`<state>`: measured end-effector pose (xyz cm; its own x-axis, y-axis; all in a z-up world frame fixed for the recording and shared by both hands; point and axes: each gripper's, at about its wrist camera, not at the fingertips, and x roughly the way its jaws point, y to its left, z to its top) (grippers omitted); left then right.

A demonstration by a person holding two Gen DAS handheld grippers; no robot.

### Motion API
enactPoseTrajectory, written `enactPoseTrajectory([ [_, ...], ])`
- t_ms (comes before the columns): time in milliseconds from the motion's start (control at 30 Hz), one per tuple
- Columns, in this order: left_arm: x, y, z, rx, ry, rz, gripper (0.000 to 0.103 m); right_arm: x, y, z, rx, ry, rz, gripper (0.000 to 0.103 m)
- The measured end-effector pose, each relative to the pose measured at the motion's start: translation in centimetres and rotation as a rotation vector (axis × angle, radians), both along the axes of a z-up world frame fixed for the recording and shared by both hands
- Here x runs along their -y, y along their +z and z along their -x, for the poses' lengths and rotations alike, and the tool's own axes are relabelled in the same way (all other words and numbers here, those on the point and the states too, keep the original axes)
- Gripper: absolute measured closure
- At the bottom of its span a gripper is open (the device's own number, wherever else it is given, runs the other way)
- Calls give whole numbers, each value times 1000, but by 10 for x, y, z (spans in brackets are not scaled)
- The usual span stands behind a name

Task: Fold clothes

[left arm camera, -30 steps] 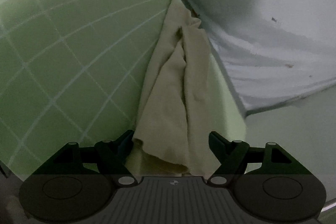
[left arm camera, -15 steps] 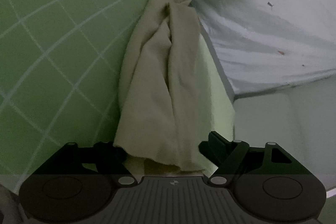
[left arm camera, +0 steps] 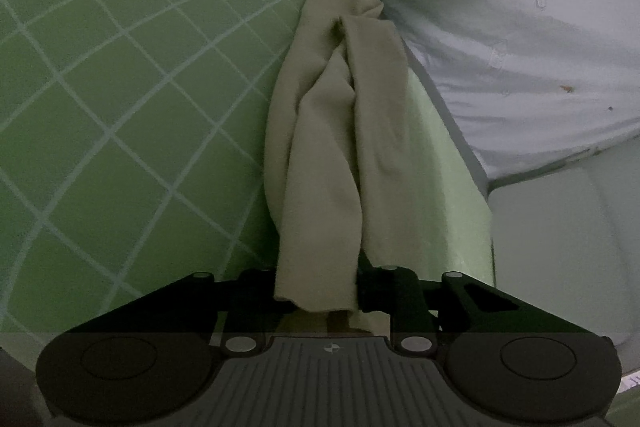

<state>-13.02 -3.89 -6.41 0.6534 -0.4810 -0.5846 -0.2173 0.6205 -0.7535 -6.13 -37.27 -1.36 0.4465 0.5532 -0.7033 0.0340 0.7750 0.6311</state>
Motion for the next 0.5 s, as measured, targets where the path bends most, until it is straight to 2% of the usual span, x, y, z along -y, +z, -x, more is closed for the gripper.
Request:
enactPoseTrajectory([
  [300,-10,2,20,6,-9,-5,80,12,11,17,60,45,-84,86],
  [500,-21,8,63,-18,-51,65,80,36,12,54,16,73,-275,86],
])
